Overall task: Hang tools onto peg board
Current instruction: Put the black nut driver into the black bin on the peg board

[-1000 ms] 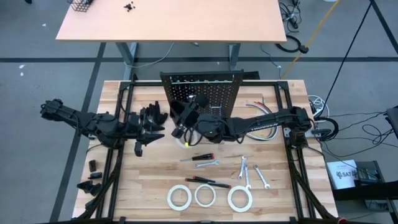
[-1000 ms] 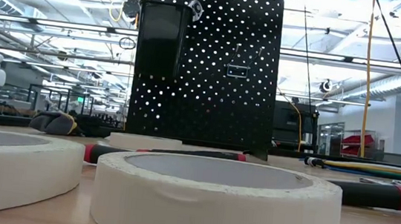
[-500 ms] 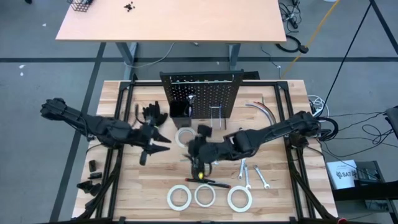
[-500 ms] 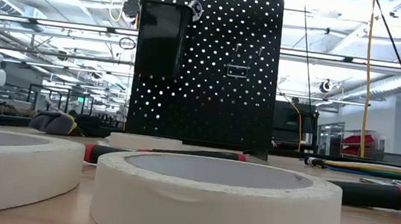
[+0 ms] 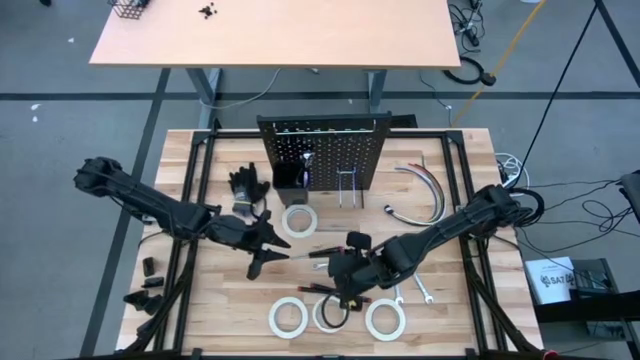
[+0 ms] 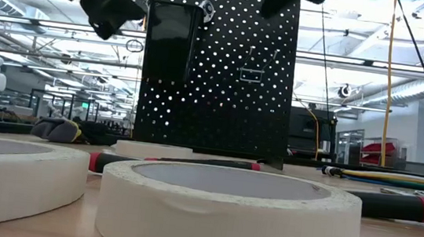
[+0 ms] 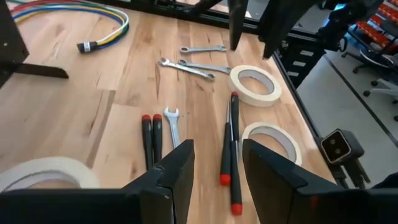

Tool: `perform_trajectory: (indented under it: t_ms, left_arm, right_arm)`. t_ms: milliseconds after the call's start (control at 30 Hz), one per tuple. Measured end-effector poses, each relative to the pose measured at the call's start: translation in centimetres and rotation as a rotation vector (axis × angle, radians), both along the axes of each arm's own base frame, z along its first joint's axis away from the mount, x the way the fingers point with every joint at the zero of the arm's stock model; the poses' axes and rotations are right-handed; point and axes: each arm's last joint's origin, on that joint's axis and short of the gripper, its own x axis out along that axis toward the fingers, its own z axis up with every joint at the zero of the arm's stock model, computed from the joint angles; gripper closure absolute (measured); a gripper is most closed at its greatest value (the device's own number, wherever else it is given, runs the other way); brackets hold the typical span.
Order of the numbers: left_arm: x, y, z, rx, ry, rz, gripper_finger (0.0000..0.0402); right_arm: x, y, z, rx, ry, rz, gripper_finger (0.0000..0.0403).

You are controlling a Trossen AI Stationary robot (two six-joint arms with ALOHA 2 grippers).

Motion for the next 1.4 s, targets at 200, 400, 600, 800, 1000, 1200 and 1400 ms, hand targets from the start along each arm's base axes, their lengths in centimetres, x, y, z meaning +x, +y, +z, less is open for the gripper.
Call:
perform_trajectory:
  t_ms: [200,400,600,800,1000,1200,1400]
  left_arm:
    - [1.3,-0.6,-1.5,-0.005,0.026,-0.028,0.0262]
    - [2.5,-1.3,-3.5,-0.043,0.078,-0.099,0.0262]
    - [3.7,-1.9,-5.5,-0.032,0.095,-0.12,0.0263]
    - [4.6,-2.8,-6.2,-0.043,0.01,-0.145,0.0263]
    - [4.9,-3.5,-6.7,-0.025,0.017,-0.135,0.0263]
    - [5.3,-4.1,-6.6,0.011,0.039,-0.1,0.0263]
    - [5.4,-4.1,-6.5,0.022,0.056,-0.091,0.0263]
  right_arm:
    - [-0.9,0.7,-1.8,0.087,0.003,0.0,0.0243]
    - [-4.1,-0.4,-2.4,0.196,-0.069,-0.012,0.0243]
    - [-6.0,-0.6,-3.9,0.287,-0.166,-0.013,0.0243]
    - [-6.7,0.2,-5.8,0.232,-0.13,0.065,0.0243]
    - [-7.1,0.9,-6.1,0.293,-0.079,0.087,0.0243]
    - [-8.2,-0.1,-7.1,0.287,0.037,-0.255,0.0243]
    - [-10.1,-0.8,-7.9,0.323,0.18,-0.635,0.0243]
